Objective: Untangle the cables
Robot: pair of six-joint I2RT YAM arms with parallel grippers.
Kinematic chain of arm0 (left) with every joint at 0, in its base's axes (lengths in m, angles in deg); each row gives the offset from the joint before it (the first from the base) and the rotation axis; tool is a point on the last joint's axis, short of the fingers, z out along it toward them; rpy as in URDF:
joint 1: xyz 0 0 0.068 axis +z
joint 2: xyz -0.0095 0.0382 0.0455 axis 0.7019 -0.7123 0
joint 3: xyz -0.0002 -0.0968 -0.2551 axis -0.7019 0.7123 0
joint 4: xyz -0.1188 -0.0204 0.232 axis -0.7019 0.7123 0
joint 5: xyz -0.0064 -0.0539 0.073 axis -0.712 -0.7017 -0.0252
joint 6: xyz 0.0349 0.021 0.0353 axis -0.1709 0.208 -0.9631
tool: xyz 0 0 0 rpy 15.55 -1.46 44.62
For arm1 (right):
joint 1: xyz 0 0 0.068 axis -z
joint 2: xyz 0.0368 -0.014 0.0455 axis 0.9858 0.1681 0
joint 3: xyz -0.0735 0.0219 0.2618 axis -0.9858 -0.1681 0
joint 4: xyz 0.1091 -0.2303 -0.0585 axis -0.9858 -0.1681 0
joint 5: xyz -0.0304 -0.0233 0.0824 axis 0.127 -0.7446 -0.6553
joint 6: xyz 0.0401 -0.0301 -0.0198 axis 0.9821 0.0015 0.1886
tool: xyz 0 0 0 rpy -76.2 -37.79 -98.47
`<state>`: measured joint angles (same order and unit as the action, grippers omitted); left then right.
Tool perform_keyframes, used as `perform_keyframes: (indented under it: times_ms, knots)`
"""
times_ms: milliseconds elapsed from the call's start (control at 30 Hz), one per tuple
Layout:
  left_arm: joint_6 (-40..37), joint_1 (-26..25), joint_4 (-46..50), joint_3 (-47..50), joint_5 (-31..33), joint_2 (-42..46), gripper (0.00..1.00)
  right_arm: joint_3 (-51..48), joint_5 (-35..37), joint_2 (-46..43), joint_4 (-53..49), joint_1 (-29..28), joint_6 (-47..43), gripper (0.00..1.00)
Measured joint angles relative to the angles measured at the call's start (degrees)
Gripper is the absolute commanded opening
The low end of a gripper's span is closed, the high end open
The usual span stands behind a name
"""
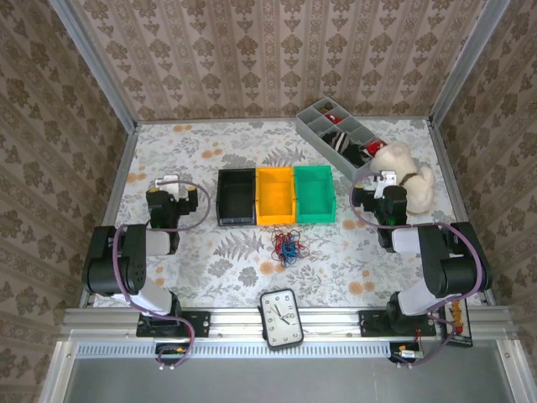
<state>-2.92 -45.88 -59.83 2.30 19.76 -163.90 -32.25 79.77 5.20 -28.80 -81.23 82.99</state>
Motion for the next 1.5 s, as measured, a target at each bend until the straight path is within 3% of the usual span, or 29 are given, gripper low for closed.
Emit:
perform_keyframes:
  times_ms: [1333,1433,1500]
  knots:
    - [0.0,-0.1,0.0,0.0,0.0,0.0,1.0,0.0,0.0,0.0,0.0,0.0,0.0,1.0]
    - [-0.1,-0.2,4.0,-1.1,-0.3,1.0,1.0,0.2,0.0,-0.2,-0.9,0.0,0.0,0.99]
    - [-0.2,-0.3,10.1,-2.9,-0.3,4.2,1.0,2.3,-0.2,-2.1,-7.7,-0.3,-0.4,0.92]
